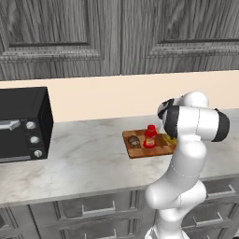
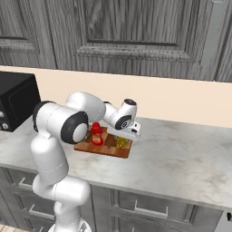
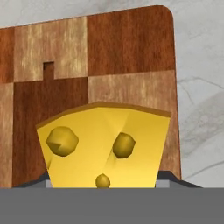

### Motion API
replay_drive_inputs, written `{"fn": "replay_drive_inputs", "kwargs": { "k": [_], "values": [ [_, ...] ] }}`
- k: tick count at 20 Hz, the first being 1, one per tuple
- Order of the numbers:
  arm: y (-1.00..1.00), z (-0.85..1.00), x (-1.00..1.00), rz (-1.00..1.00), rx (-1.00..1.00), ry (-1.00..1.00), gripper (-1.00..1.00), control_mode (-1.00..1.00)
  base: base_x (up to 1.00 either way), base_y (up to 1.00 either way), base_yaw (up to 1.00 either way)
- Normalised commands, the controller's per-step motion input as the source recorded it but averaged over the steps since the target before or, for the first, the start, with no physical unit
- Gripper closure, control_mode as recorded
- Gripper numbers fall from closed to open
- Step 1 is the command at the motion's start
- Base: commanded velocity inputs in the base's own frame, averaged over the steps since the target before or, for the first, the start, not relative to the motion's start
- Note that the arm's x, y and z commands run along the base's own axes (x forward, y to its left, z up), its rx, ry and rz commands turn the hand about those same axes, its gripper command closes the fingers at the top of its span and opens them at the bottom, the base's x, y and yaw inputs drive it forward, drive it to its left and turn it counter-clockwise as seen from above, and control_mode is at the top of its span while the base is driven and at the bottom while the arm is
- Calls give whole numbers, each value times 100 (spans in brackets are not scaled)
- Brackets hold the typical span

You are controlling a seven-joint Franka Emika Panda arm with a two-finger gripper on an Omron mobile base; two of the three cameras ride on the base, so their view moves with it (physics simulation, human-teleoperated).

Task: Retrieve the reheated potato from the microwave, then place the potato, cheese, and condiment on the cutting board.

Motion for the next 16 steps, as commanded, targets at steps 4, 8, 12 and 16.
{"fn": "replay_drive_inputs", "kwargs": {
  "k": [4,8,12,16],
  "values": [
    [23,-26,8,-5,0,0,-100,-100,0,0,0],
    [13,-16,8,-4,0,0,-100,-100,0,0,0],
    [9,11,-3,-3,0,0,-100,-100,0,0,0],
    [4,35,-13,-6,0,0,-100,-100,0,0,0]
  ]
}}
